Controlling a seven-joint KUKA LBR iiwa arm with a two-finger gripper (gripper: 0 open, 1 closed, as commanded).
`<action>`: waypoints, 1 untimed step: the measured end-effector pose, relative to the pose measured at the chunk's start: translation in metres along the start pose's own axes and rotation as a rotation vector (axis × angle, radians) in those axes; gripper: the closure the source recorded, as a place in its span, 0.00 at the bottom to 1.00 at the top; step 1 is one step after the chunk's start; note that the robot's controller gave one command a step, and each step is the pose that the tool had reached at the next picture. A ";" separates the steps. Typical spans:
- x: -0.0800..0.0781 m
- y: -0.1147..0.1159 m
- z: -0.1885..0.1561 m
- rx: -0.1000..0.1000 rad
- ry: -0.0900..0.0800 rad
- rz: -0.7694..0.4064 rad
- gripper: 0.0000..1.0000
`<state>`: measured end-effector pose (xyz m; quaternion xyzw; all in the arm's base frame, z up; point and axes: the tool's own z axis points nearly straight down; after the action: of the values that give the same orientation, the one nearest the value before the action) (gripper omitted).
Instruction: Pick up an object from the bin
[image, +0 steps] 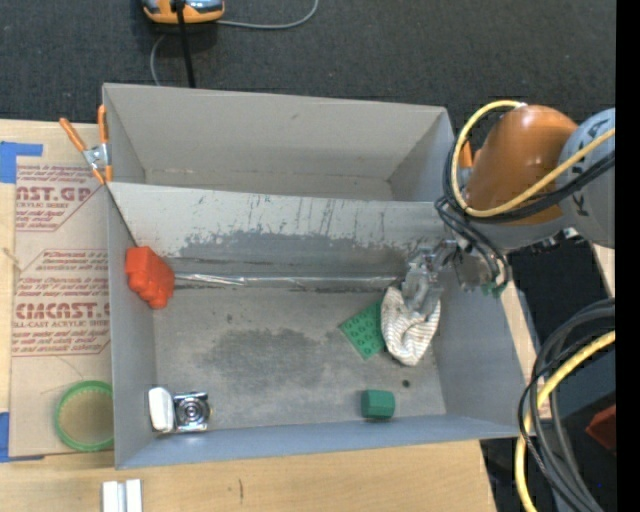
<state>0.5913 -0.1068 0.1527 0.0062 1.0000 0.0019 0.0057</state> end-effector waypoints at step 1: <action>0.001 0.000 0.001 -0.001 0.003 0.002 0.00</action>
Offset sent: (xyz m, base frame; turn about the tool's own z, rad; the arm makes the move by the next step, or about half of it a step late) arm 0.0000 0.0000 0.0000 0.0000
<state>0.5903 -0.1065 0.1512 0.0069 1.0000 0.0027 0.0042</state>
